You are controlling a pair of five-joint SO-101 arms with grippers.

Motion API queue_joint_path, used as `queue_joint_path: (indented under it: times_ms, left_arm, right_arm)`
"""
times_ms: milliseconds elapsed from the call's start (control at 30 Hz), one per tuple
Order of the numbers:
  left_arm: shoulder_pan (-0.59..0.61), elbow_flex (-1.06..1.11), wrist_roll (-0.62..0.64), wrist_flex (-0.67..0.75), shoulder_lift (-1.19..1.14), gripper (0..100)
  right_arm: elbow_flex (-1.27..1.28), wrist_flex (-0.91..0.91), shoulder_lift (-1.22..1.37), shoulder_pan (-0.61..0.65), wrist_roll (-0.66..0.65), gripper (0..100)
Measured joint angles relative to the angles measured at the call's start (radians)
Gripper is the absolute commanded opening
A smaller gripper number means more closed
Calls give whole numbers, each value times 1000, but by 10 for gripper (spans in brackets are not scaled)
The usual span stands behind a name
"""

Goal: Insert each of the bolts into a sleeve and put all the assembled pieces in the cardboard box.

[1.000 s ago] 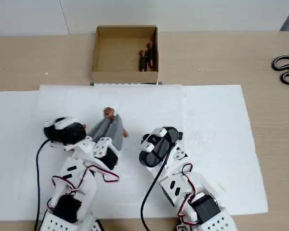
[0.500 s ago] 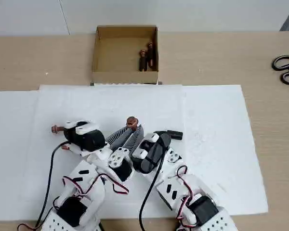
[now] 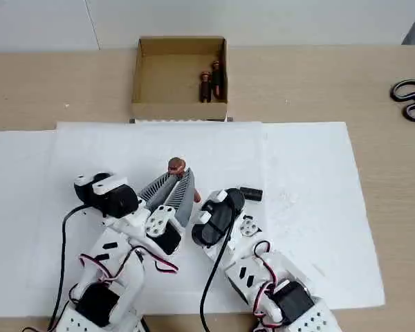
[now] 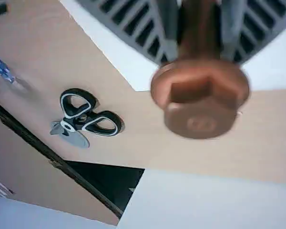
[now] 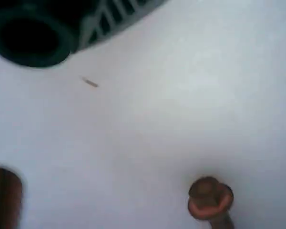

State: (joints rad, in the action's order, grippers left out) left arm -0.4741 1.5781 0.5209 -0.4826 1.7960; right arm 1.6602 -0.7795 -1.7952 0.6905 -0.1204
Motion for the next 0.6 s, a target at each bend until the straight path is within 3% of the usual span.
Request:
queue_joint_path:
  times_ms: [600]
  left_arm:
    - [-21,51,51,0,0,6]
  right_arm:
    - [-81,0,0,0,0,2]
